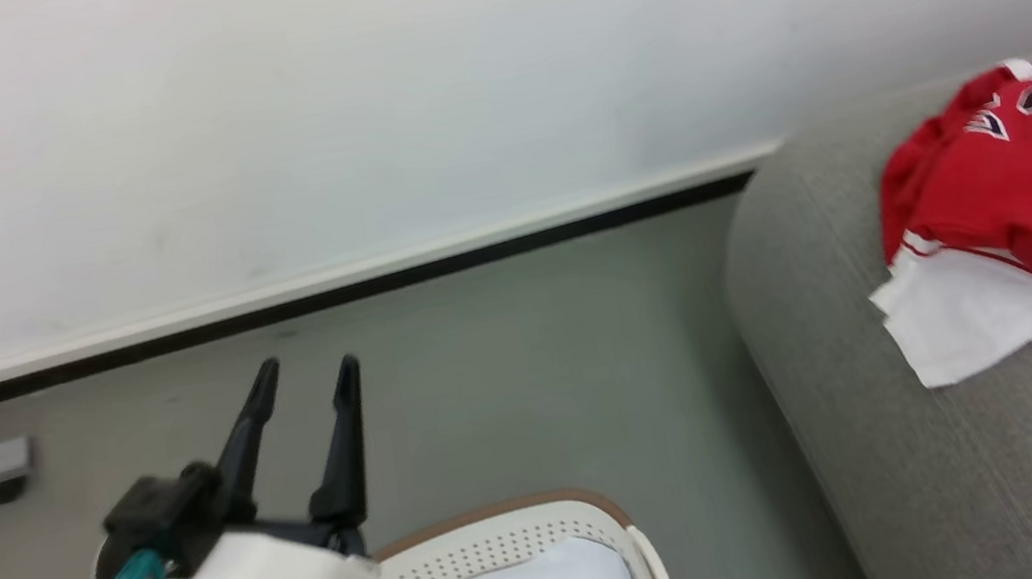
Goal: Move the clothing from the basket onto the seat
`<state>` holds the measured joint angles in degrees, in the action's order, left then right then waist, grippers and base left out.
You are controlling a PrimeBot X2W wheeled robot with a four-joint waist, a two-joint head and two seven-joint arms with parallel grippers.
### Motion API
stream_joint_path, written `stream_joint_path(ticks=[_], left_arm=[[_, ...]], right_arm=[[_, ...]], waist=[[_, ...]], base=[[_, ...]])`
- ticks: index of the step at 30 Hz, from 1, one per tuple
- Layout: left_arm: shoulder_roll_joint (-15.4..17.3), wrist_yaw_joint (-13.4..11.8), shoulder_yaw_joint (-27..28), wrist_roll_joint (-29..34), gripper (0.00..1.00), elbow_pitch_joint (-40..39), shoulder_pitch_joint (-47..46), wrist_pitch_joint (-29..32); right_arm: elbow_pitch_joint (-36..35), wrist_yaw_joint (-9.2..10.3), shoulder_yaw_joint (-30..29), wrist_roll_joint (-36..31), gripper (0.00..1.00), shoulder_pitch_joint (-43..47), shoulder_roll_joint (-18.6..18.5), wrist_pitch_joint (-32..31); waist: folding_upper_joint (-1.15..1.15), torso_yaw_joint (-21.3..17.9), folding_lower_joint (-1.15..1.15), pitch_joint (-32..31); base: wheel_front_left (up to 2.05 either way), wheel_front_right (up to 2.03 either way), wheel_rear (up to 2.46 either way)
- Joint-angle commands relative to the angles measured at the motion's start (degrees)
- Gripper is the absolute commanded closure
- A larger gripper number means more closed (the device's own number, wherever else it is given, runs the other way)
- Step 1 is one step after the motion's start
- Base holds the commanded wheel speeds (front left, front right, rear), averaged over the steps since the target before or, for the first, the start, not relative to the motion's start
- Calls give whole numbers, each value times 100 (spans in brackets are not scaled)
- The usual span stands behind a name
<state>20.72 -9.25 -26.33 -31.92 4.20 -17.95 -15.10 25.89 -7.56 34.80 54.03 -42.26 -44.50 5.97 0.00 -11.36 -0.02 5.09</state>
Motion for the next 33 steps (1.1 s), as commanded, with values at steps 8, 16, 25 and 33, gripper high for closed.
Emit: stream_joint_path(ticks=[8, 16, 25, 33], left_arm=[[-238, -240, 962, 102, 0, -232, 1128, -4], [-820, 129, 1701, 456, 0, 94, 1760, -5], [-1359, 737, 2129, 1282, 0, 582, 1908, -5], [-1609, 1085, 2459, 1651, 0, 690, 1792, -5]], right_arm=[[-450, 14, -626, -637, 0, 1280, 862, 845], [-959, 15, -1418, -1744, 0, 2749, 2158, 923], [-1279, 14, -2034, -2732, 0, 3833, 3161, 924], [-1217, 14, -2144, -2899, 0, 3826, 3307, 924]], waist=[[0, 586, 2, -512], [0, 786, 2, -563], [0, 846, 2, -557], [0, 782, 2, -542]], base=[[0, 0, 0], [0, 0, 0], [0, 0, 0], [0, 0, 0]])
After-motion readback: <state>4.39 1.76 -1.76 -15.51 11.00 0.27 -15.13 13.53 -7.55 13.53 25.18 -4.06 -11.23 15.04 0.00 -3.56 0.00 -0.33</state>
